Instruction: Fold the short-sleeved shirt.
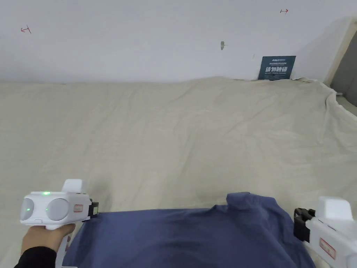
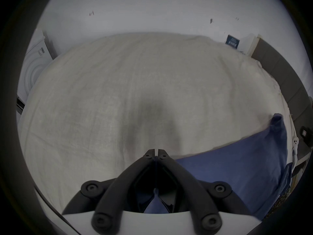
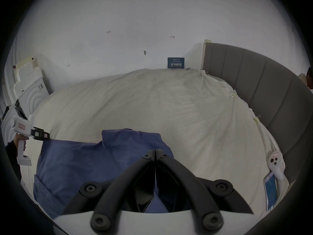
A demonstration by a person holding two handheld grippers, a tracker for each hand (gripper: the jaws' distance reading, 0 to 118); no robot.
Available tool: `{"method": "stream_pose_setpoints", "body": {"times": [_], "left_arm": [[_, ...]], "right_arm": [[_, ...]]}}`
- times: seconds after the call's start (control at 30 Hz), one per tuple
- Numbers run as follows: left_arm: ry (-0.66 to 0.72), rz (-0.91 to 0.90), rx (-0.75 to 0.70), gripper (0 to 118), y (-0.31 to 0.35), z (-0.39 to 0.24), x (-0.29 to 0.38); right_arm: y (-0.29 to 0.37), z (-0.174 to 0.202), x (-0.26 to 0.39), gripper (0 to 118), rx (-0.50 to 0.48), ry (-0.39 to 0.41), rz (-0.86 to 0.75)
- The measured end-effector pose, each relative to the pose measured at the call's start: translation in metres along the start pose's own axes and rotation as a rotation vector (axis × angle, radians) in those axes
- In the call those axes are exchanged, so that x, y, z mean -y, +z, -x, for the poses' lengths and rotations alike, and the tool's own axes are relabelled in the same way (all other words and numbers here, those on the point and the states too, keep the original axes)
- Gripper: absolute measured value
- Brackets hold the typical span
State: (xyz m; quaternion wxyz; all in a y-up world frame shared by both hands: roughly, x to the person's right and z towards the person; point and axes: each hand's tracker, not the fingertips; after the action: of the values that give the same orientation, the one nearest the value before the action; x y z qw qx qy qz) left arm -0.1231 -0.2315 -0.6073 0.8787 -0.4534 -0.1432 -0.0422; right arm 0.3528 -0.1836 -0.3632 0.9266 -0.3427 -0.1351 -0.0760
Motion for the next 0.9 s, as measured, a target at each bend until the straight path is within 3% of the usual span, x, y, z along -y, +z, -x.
{"method": "stream_pose_setpoints", "body": {"times": [0.1,0.13,0.23,0.27,0.4,0.43,0.5,0.53,0.7,0.9], "left_arm": [[-0.008,-0.064,0.049,0,0.034,-0.002,0.003],[-0.012,-0.071,0.057,0,0.044,-0.003,0.004],[-0.015,-0.112,0.074,0,0.067,-0.002,0.006],[-0.010,-0.117,0.080,0,0.073,-0.002,0.007],[-0.003,-0.137,0.094,0,0.089,-0.006,0.010],[-0.002,-0.135,0.096,0,0.090,-0.007,0.012],[0.002,-0.131,0.103,0,0.086,-0.002,0.012],[0.001,-0.127,0.103,0,0.086,-0.003,0.013],[0.014,-0.116,0.102,0,0.088,0.000,0.021],[0.086,-0.106,0.106,0,0.100,0.013,0.041]], "right_arm": [[-0.036,-0.002,-0.012,3,-0.015,-0.013,0.062],[-0.050,-0.005,-0.016,17,-0.026,-0.019,0.095],[-0.089,-0.004,-0.024,75,-0.020,0.007,0.186],[-0.095,0.001,-0.026,78,-0.008,0.028,0.209],[-0.132,0.003,-0.026,72,0.068,0.102,0.316],[-0.138,0.005,-0.024,56,0.068,0.118,0.340],[-0.145,0.006,-0.020,8,0.055,0.131,0.353],[-0.145,0.004,-0.018,1,0.040,0.125,0.353],[-0.115,-0.001,-0.023,1,0.026,0.150,0.239],[-0.013,-0.013,-0.037,1,-0.083,0.149,0.040]]}}
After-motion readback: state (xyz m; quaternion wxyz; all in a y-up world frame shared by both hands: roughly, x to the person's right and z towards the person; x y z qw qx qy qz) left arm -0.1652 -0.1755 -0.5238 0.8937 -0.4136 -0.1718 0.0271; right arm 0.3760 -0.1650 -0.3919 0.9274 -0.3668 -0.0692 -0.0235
